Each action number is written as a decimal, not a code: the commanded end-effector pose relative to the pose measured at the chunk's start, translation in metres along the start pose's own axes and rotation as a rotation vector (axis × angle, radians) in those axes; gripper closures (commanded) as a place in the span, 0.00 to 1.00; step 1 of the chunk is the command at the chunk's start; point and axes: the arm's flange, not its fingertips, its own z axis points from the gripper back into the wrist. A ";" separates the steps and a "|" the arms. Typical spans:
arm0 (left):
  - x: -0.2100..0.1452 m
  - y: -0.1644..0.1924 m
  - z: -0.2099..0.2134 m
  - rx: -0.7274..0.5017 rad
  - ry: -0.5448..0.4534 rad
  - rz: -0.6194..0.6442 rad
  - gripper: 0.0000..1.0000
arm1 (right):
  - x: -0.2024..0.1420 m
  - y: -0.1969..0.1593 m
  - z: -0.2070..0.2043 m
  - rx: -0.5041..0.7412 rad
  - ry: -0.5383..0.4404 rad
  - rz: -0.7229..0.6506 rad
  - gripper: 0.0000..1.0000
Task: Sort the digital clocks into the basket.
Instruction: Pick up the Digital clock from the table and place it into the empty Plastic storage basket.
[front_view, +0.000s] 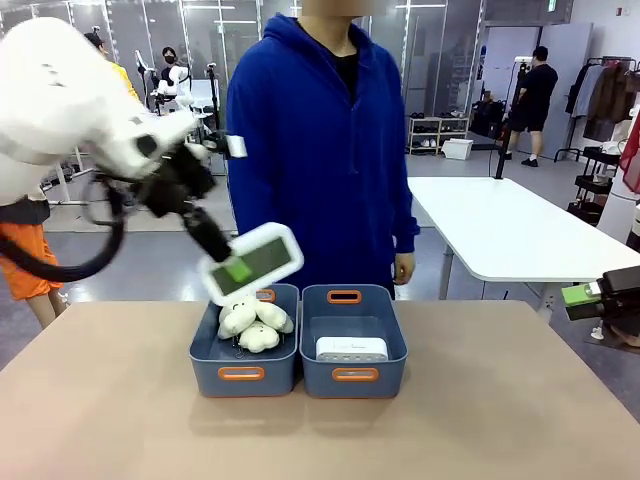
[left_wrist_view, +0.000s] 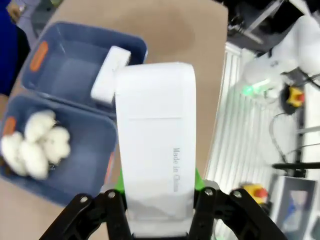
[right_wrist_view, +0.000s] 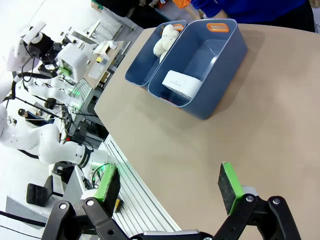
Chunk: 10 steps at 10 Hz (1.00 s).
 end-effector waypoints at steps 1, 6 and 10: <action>0.044 0.026 -0.038 0.046 0.070 -0.071 0.74 | 0.001 0.000 -0.001 0.009 -0.005 0.016 0.00; 0.111 0.068 -0.157 0.315 0.137 -0.335 0.74 | 0.001 0.000 -0.001 0.009 -0.005 0.016 0.00; 0.112 0.095 -0.220 0.321 0.241 -0.436 0.74 | 0.001 0.000 -0.001 0.009 -0.005 0.016 0.00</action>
